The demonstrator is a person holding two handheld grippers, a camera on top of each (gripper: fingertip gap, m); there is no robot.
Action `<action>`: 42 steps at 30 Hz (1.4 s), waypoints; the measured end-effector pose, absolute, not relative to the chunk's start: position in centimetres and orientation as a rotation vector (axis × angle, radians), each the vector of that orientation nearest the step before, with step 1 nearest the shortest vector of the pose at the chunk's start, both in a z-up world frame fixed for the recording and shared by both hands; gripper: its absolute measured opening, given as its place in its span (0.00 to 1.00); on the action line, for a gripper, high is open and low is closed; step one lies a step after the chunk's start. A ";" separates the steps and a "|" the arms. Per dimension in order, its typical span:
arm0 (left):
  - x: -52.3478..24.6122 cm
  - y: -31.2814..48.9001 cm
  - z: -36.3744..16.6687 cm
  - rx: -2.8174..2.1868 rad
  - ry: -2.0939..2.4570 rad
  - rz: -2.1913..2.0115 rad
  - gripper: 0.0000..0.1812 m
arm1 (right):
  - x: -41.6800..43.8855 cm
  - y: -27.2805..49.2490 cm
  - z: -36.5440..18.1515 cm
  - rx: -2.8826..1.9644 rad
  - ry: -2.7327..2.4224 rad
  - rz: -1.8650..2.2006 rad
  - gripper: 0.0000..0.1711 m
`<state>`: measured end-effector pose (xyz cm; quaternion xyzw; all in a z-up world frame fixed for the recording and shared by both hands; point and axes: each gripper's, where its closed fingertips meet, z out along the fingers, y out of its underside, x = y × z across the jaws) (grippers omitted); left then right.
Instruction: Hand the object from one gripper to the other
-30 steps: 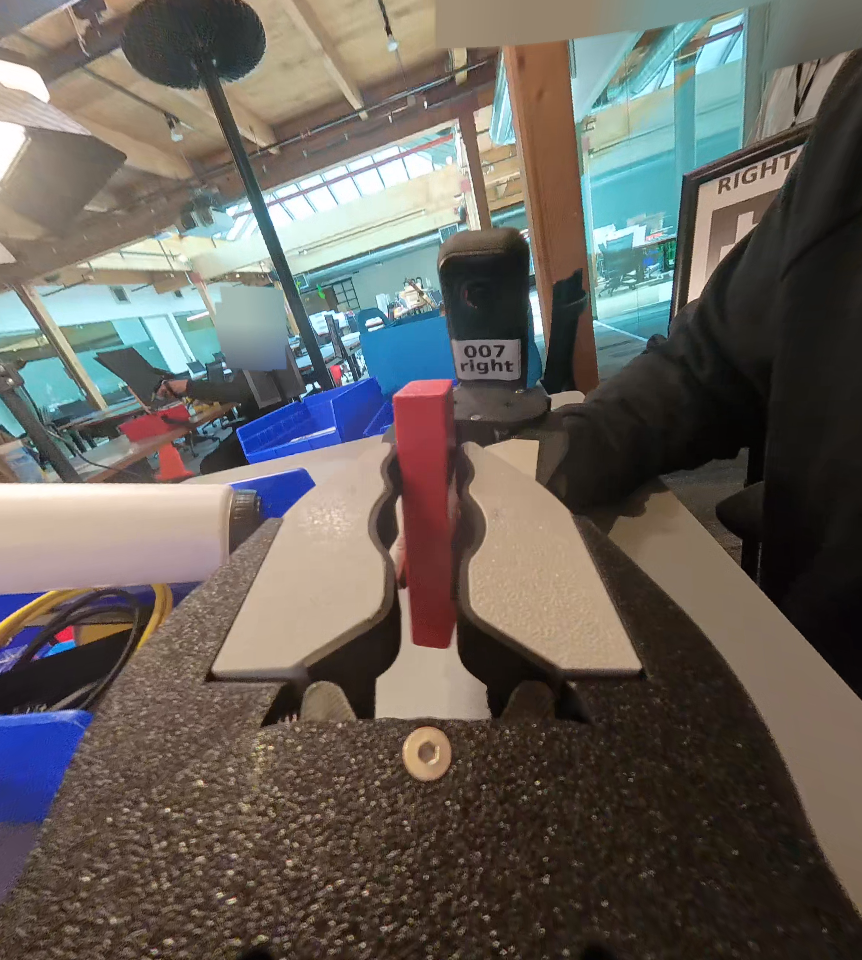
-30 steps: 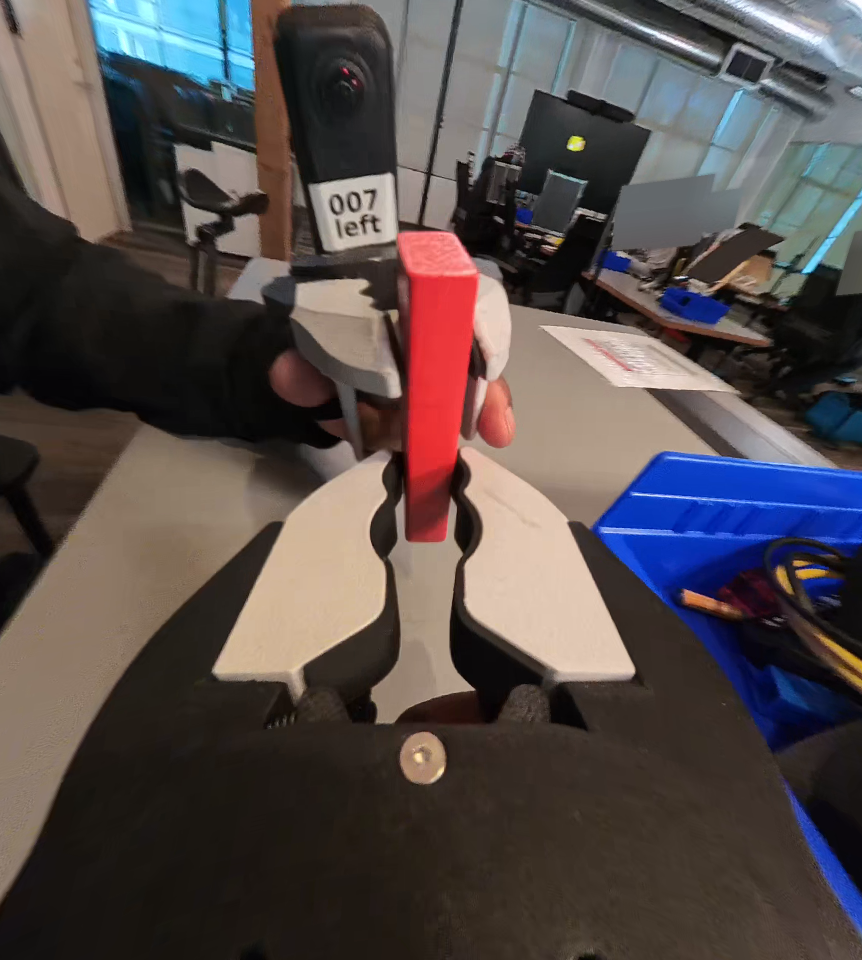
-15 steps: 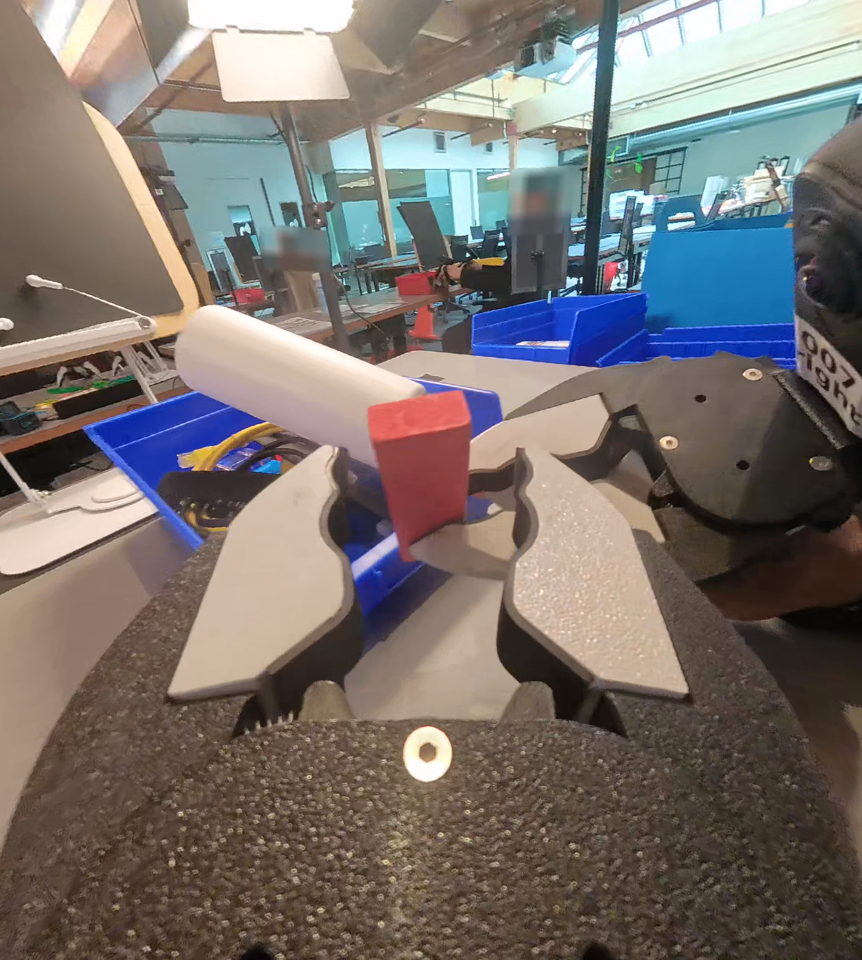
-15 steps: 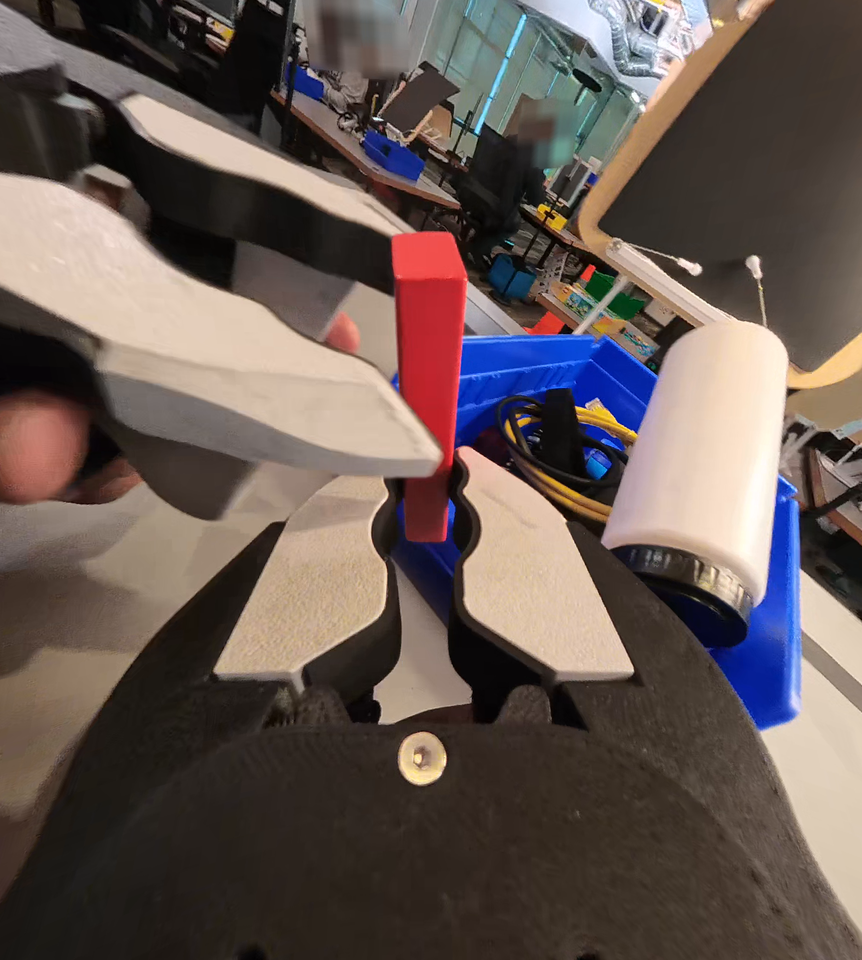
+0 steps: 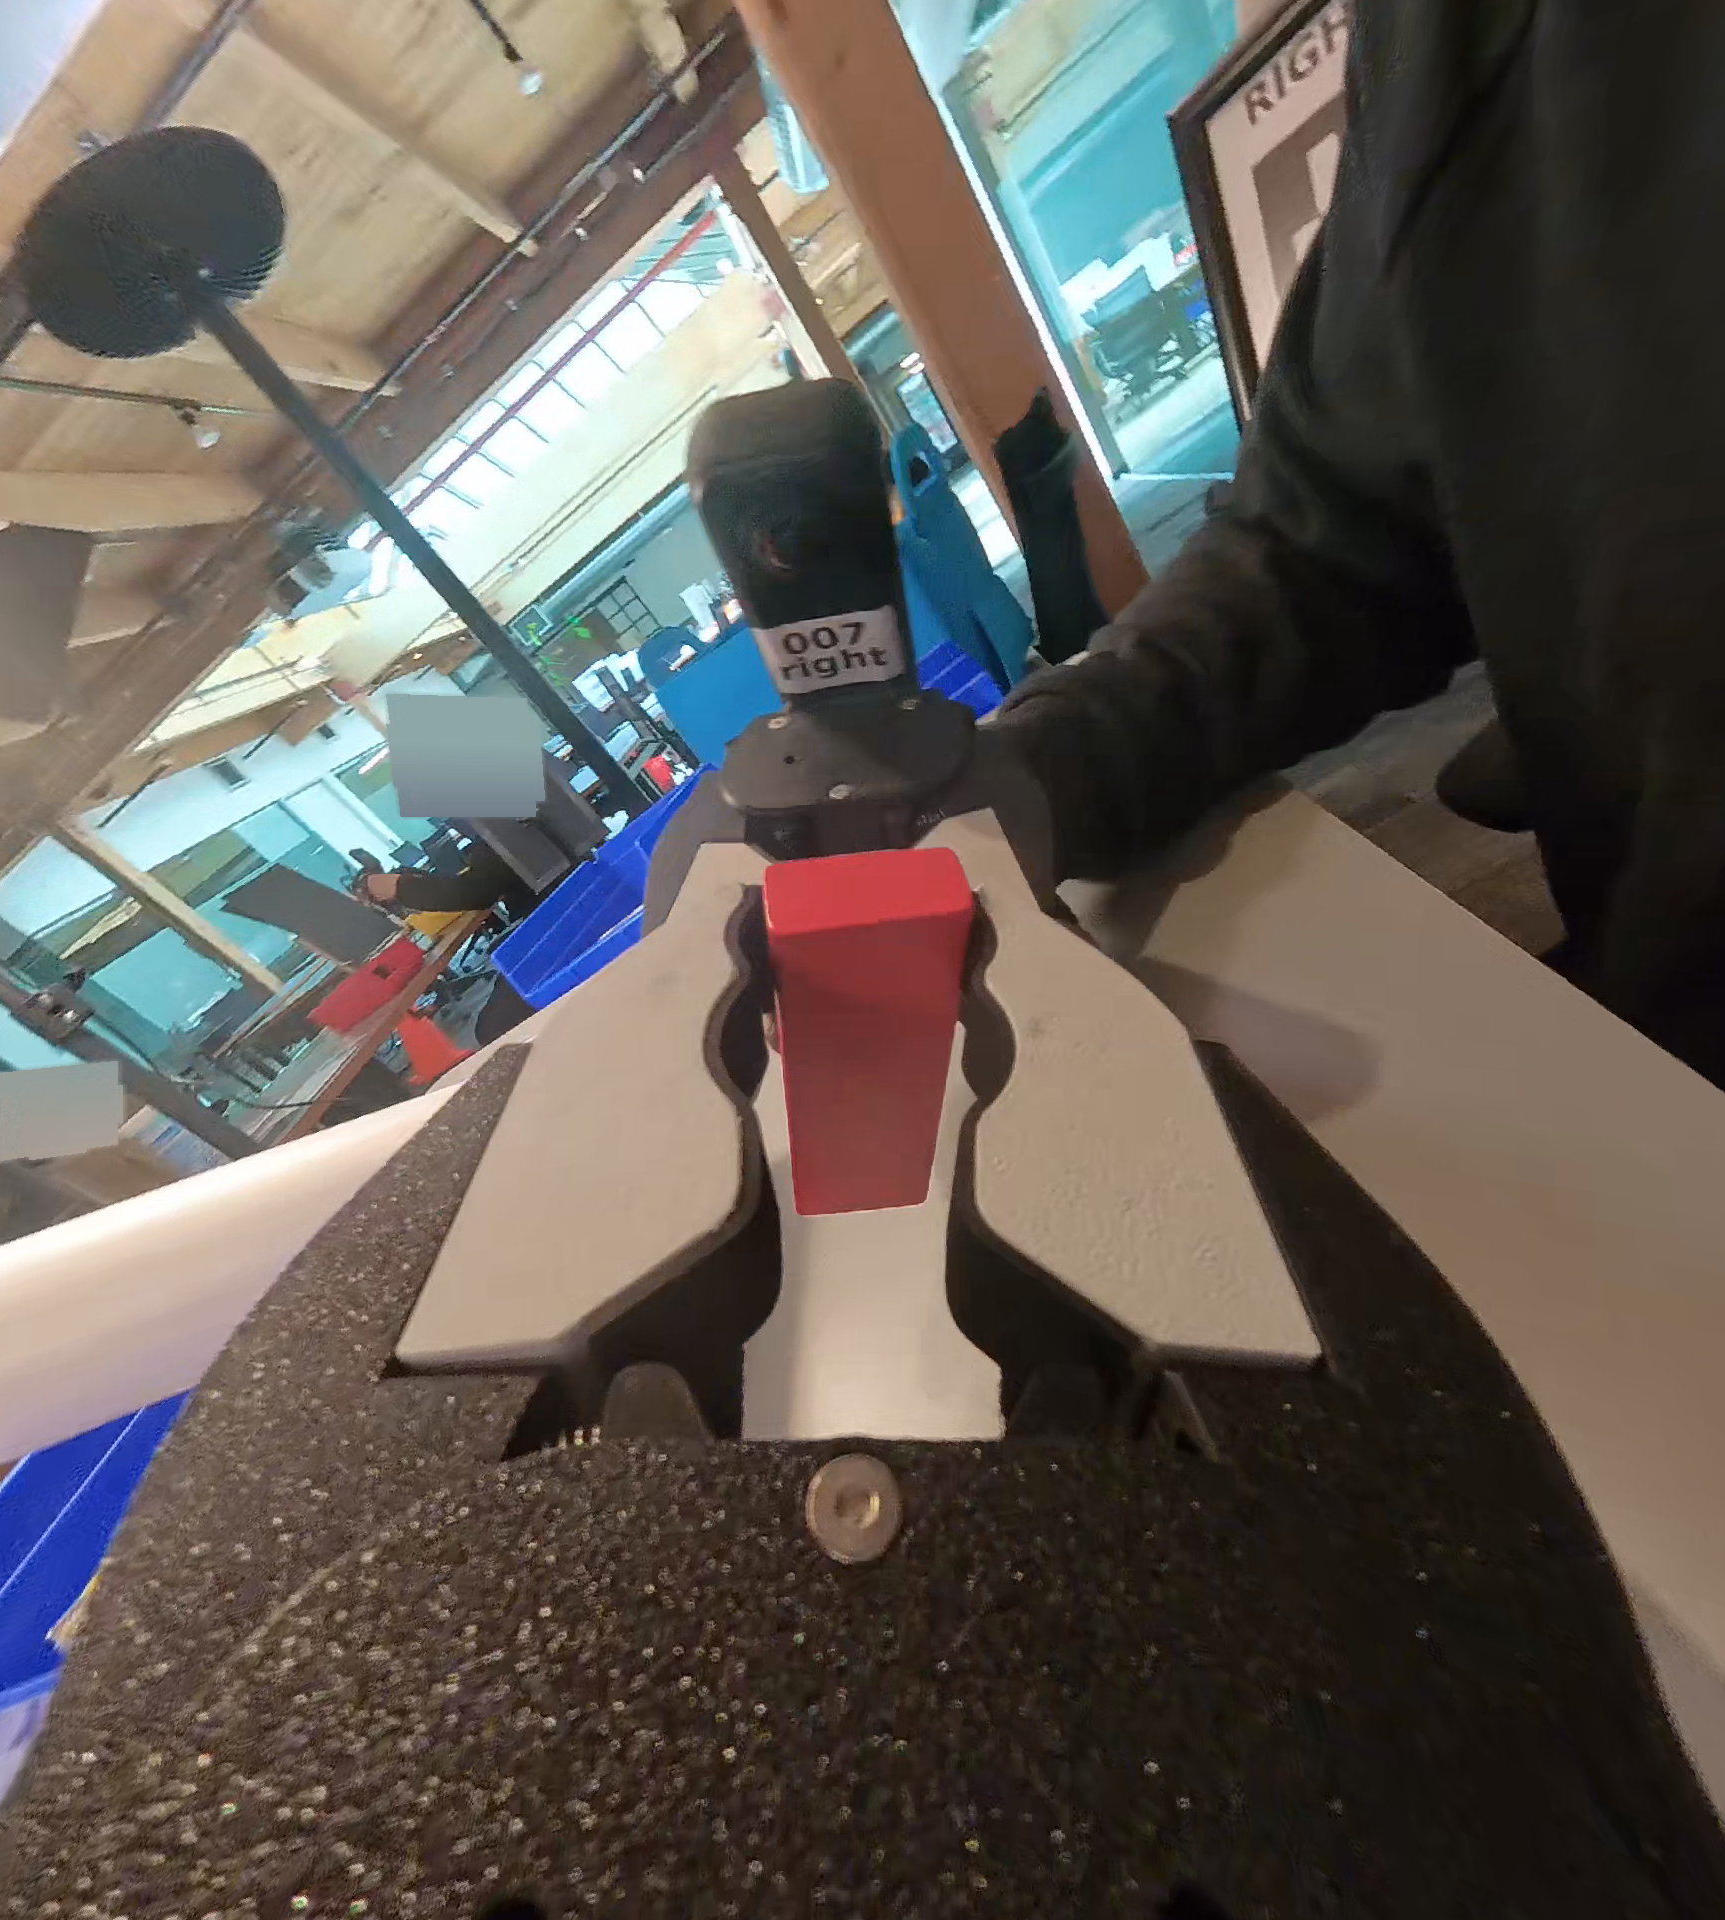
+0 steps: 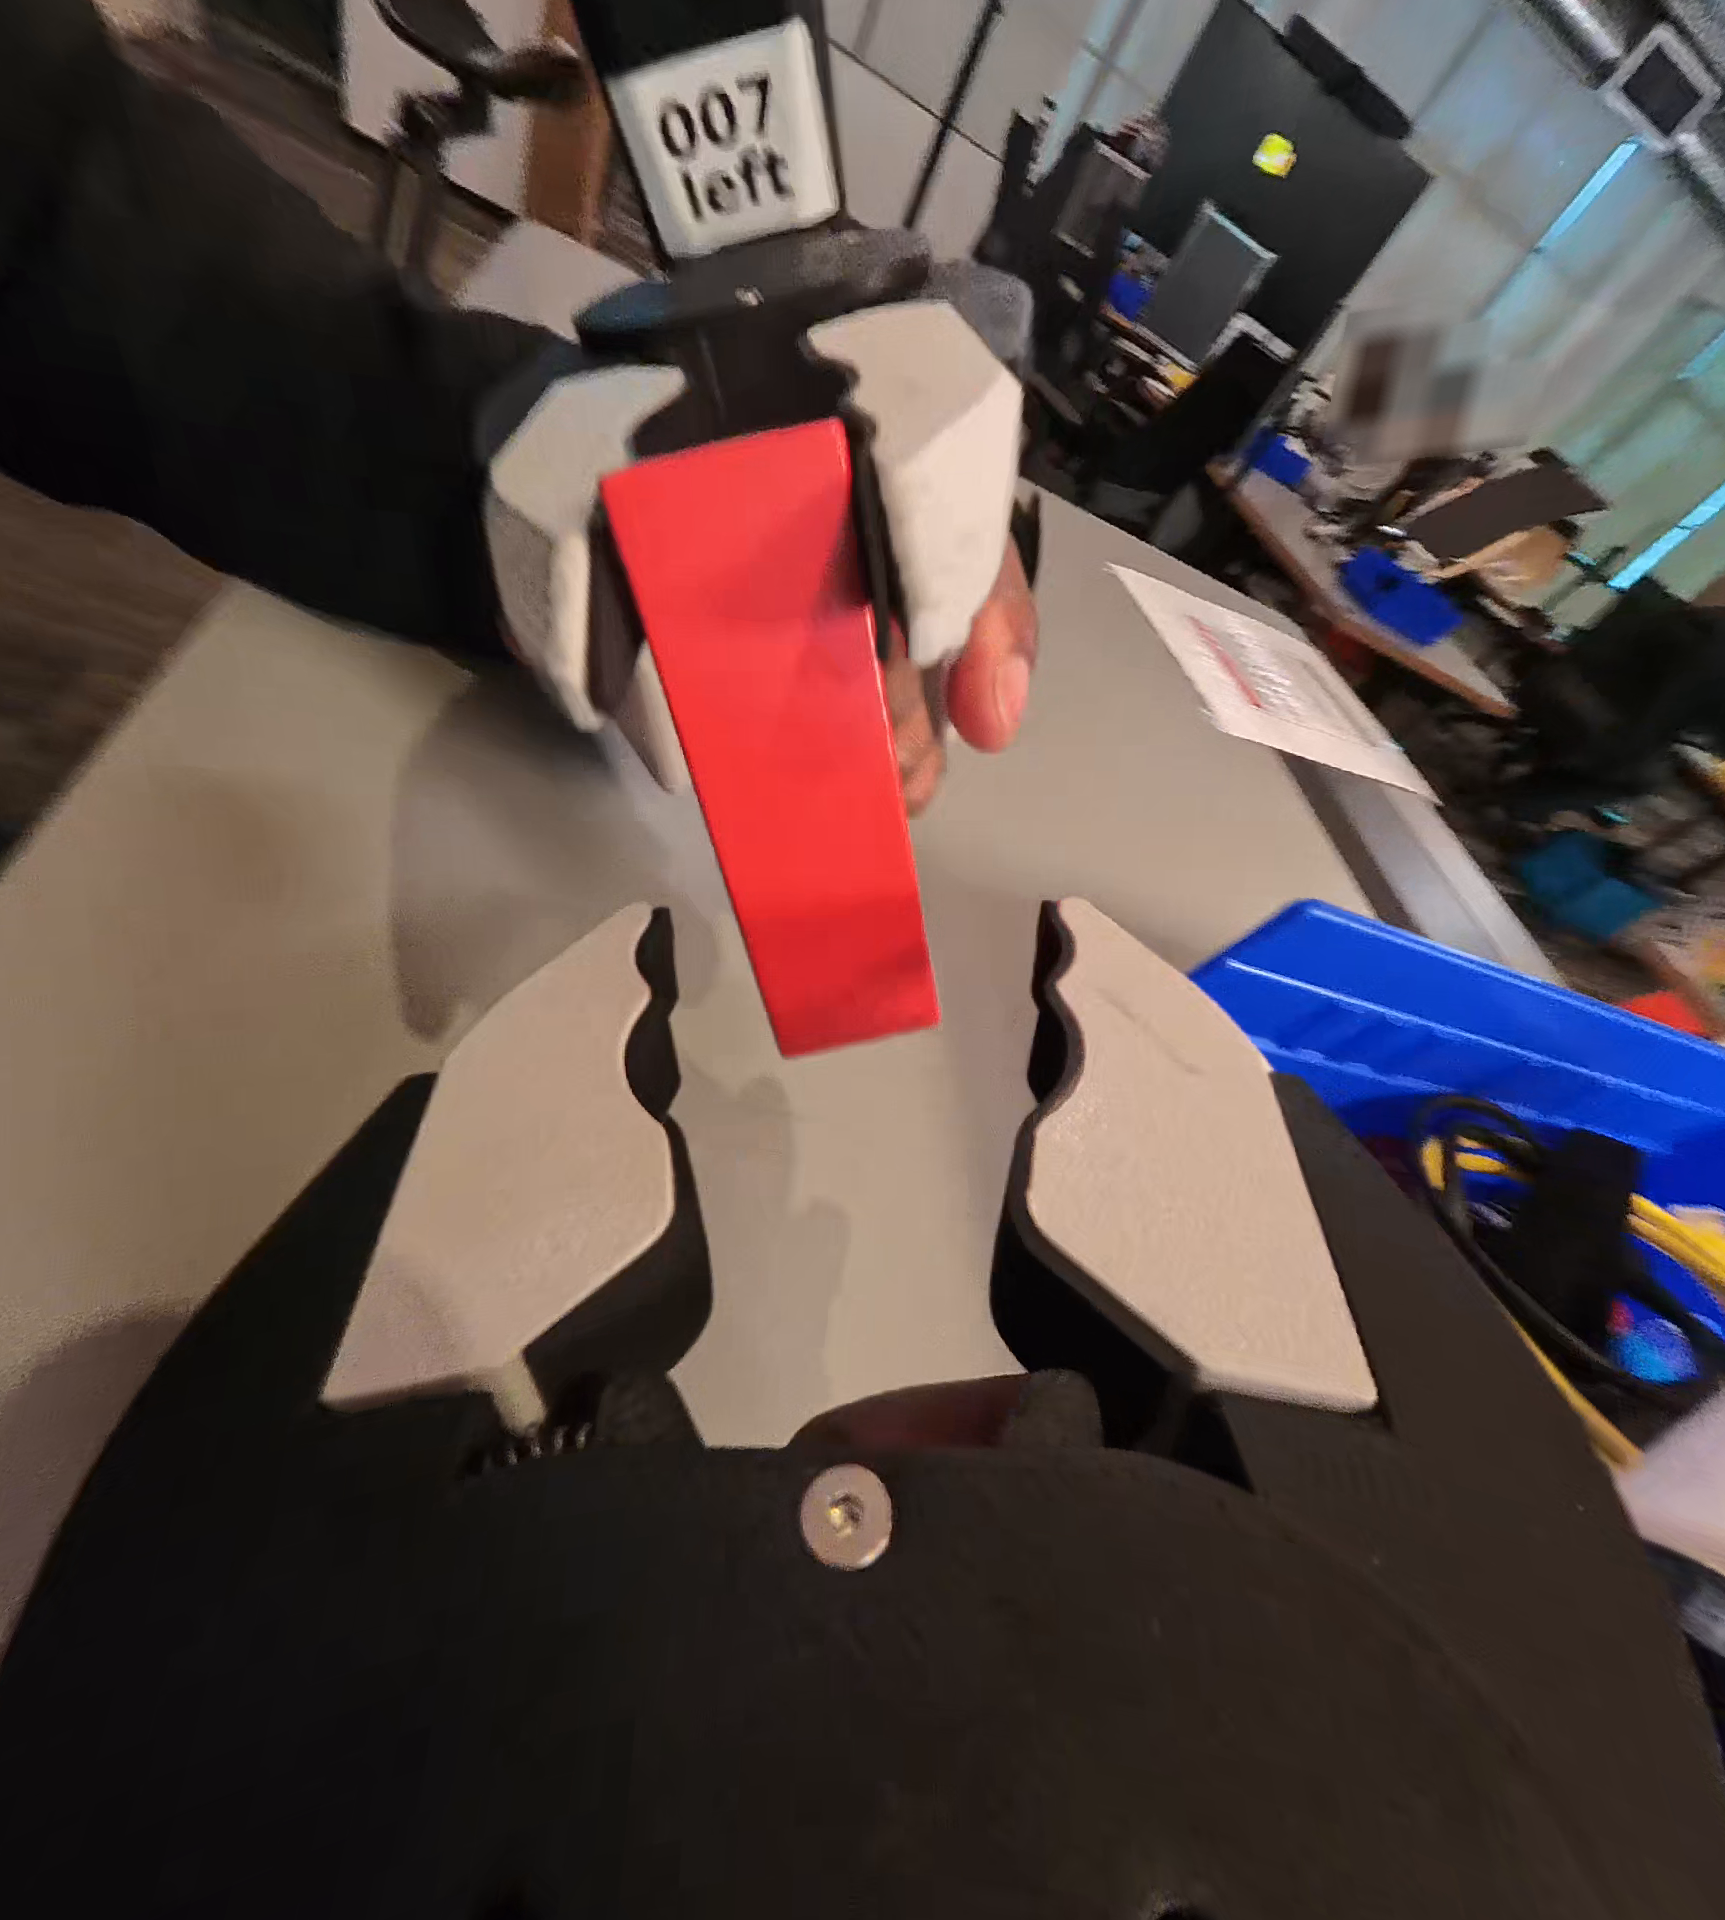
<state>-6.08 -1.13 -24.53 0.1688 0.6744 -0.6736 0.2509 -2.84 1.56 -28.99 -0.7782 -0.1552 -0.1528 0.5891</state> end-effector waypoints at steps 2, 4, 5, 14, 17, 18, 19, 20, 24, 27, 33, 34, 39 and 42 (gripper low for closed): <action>-6.6 -1.8 -25.0 0.491 1.851 -1.825 0.20 | -3.6 1.8 -29.4 -1.814 -0.395 -0.330 0.30; -6.1 -2.2 -25.1 0.421 1.861 -1.848 0.20 | -3.5 2.0 -30.0 -1.839 -0.426 -0.394 0.21; -5.1 -2.2 -24.8 0.319 1.852 -1.855 0.20 | -2.5 2.2 -29.9 -1.846 -0.372 -0.462 0.20; 1.6 -1.2 -24.4 -0.457 1.838 -1.973 0.31 | 5.0 -0.3 -27.8 -1.836 -0.064 -1.045 0.20; 2.0 -0.9 -24.5 -0.519 1.816 -1.986 0.16 | 4.8 0.0 -28.3 -1.870 -0.151 -1.178 0.20; 2.0 -0.8 -24.5 -0.497 1.802 -1.988 0.16 | 4.8 0.0 -28.2 -1.857 -0.166 -1.206 0.20; 1.8 -0.7 -24.5 -0.459 1.798 -1.977 0.15 | 4.6 0.1 -28.1 -1.849 -0.184 -1.206 0.20; 1.8 -0.5 -24.5 -0.416 1.798 -1.948 0.14 | 4.4 0.1 -28.0 -1.842 -0.200 -1.178 0.20; 0.6 0.5 -23.4 -0.171 1.714 -1.881 0.10 | 2.2 0.3 -26.5 -1.738 -0.160 -0.763 0.29; -1.0 0.7 -22.3 -0.051 1.649 -1.948 0.10 | 0.5 0.2 -25.0 -1.621 -0.073 -0.334 0.35; -2.9 0.1 -21.5 0.051 1.600 -2.080 0.10 | -1.3 -0.3 -23.9 -1.475 -0.050 0.015 0.15; -2.7 0.3 -21.5 0.026 1.604 -2.084 0.10 | -1.3 -0.4 -23.8 -1.469 -0.059 -0.004 0.14; 1.7 1.0 -23.5 -0.426 1.803 -2.089 0.33 | 1.1 -1.6 -22.3 -1.478 -0.096 -0.511 0.10; 2.3 0.6 -24.8 -0.760 1.958 -2.344 0.40 | 2.2 -2.4 -22.0 -1.496 -0.199 -0.933 0.10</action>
